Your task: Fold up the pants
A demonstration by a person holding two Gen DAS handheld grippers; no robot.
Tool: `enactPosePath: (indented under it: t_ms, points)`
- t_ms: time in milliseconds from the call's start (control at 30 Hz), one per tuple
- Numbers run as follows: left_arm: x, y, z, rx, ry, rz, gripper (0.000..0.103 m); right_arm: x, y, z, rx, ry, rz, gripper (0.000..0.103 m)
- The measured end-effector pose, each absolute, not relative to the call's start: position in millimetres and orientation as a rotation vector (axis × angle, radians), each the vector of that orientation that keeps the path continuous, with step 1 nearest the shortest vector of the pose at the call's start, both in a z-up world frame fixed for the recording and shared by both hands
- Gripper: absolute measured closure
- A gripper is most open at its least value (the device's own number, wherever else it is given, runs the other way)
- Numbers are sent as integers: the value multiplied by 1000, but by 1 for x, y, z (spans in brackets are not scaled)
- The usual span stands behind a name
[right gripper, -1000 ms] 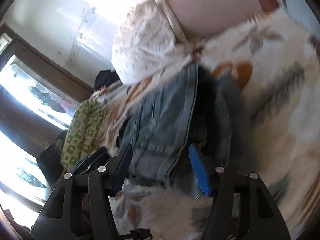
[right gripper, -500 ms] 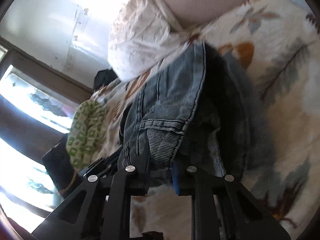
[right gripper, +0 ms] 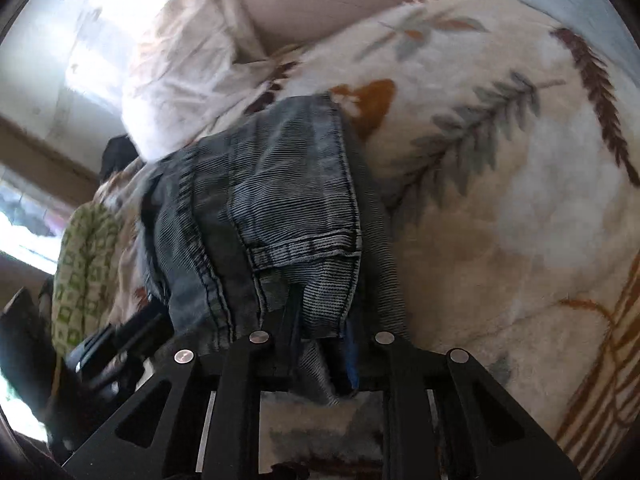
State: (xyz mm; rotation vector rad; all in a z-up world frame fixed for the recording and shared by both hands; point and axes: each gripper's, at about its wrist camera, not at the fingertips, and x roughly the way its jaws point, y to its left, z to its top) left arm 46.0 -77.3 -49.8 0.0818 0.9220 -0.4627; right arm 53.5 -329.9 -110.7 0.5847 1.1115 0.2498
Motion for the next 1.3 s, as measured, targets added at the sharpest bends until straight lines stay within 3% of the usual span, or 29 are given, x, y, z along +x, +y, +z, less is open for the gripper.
enactPosePath:
  t_ms: [100, 300, 433, 667, 833, 1067, 1300]
  points:
    - [50, -67, -35, 110, 884, -424, 75, 43, -334, -94, 513, 1069, 200, 75]
    - [77, -72, -19, 150, 844, -374, 75, 22, -337, -54, 483, 786, 221, 66]
    - [93, -86, -29, 168, 871, -365, 75, 33, -315, -53, 457, 738, 261, 66]
    - [91, -101, -61, 267, 903, -346, 75, 43, -266, -76, 282, 868, 341, 66]
    - [97, -101, -86, 335, 984, -321, 73, 46, -246, -111, 207, 1062, 367, 64]
    - [108, -91, -101, 268, 999, -308, 66, 53, -256, -125, 277, 1080, 379, 65]
    - [108, -76, -78, 158, 997, -324, 60, 50, -261, -123, 315, 1065, 417, 62]
